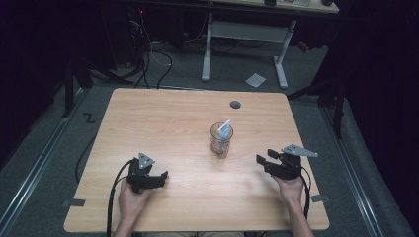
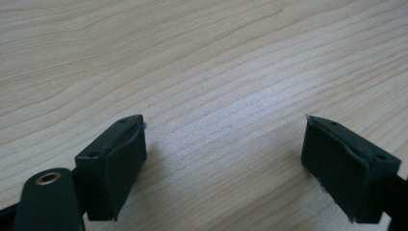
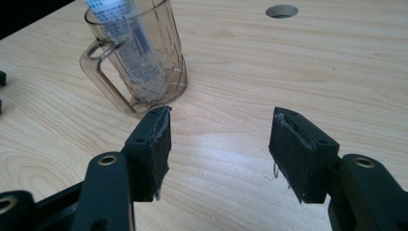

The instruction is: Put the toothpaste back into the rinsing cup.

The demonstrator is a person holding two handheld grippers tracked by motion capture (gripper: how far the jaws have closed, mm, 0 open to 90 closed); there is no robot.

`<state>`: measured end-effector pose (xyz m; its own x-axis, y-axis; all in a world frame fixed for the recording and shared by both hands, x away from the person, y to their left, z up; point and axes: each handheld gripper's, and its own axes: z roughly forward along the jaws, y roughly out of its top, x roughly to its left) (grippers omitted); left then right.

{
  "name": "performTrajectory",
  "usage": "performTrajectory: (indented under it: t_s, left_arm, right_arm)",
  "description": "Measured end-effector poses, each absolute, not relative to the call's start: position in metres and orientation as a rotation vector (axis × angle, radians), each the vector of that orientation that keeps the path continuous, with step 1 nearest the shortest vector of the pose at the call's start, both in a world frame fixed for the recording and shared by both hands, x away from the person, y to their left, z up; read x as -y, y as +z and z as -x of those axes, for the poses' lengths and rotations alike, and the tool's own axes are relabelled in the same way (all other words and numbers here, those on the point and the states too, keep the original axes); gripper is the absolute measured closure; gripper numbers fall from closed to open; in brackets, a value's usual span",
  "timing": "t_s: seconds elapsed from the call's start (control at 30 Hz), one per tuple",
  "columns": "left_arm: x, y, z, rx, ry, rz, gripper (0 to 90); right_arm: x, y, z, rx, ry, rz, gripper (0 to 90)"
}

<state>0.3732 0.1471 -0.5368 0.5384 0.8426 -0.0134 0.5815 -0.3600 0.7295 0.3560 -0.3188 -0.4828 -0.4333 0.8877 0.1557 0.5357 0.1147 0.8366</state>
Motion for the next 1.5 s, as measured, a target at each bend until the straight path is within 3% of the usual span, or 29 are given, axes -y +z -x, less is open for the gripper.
performTrajectory:
  t_s: [1.5]
  left_arm:
    - [-0.147,-0.537,-0.373,-1.147,0.48,-2.079,16.2]
  right_arm:
    - [0.323,-0.529,-0.362,-2.021,1.049,-1.491,39.4]
